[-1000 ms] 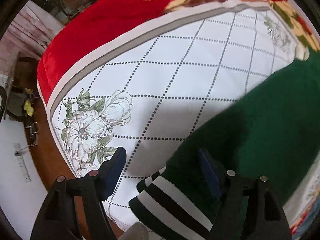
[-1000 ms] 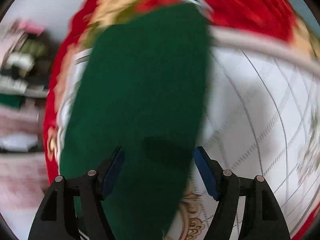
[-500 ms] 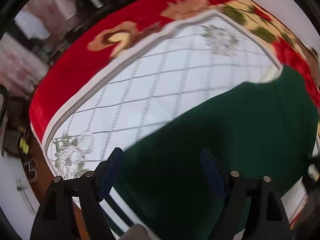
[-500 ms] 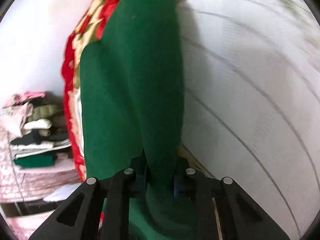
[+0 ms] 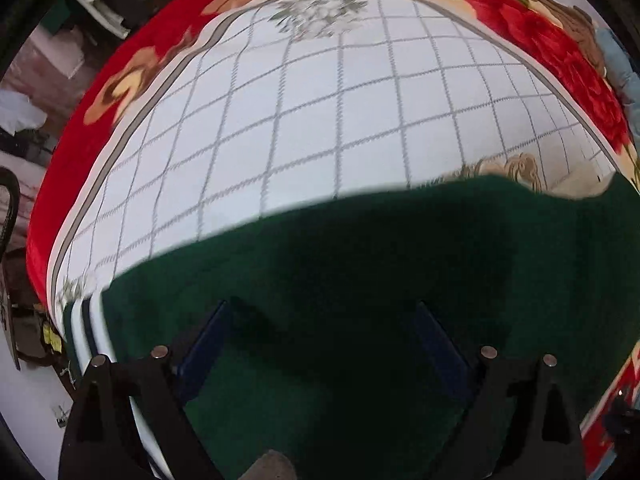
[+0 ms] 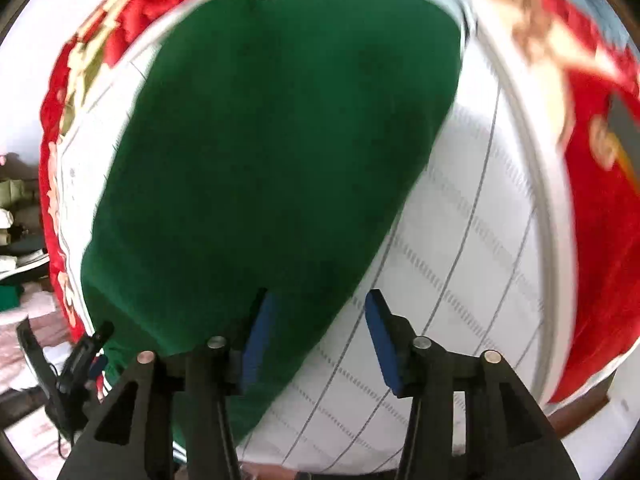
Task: Fold large clothes
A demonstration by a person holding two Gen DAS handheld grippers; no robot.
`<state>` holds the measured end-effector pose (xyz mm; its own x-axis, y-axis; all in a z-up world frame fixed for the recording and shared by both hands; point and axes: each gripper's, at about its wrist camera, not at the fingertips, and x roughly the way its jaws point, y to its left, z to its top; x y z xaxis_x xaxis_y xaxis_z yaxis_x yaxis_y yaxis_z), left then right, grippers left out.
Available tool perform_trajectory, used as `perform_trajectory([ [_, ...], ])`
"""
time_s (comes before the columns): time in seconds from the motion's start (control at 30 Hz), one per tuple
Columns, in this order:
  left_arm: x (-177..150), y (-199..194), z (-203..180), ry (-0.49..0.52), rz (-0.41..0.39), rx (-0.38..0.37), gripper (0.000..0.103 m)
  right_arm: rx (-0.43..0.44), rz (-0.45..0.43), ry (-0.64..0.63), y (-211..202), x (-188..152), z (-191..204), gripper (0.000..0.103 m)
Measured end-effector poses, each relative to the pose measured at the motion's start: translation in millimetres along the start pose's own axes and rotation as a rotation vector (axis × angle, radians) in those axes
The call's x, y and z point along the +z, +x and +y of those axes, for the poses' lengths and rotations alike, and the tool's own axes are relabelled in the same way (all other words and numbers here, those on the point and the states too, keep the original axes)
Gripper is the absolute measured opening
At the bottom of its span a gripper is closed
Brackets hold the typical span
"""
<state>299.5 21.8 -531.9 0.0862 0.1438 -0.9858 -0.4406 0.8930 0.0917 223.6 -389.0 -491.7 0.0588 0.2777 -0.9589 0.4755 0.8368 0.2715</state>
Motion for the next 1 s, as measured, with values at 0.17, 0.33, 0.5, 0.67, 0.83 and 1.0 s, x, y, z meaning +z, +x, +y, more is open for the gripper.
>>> perform_trajectory([
  [0.17, 22.9, 54.9, 7.1, -0.05, 0.072, 0.056, 0.1, 0.019, -0.076, -0.191, -11.3, 48.7, 65.2, 0.051],
  [0.33, 27.0, 63.8, 19.9, -0.067, 0.079, 0.014, 0.103, -0.014, -0.117, -0.365, 26.2, 124.1, 144.5, 0.051],
  [0.5, 27.2, 59.6, 26.4, -0.062, 0.069, 0.021, 0.103, -0.081, -0.076, -0.372, 96.5, 179.9, 166.4, 0.05],
  [0.67, 27.5, 28.8, 31.7, -0.063, 0.049, 0.014, 0.103, -0.027, -0.05, -0.372, 62.7, 192.9, 172.5, 0.05],
  [0.83, 24.6, -9.3, 12.3, -0.01, -0.023, -0.013, 0.103, 0.063, -0.181, -0.198, -33.9, 187.7, 81.0, 0.072],
  [1.0, 40.2, 26.5, -37.3, 0.036, 0.002, -0.036, 0.103, 0.037, -0.174, -0.04, -38.8, 166.0, -17.6, 0.08],
])
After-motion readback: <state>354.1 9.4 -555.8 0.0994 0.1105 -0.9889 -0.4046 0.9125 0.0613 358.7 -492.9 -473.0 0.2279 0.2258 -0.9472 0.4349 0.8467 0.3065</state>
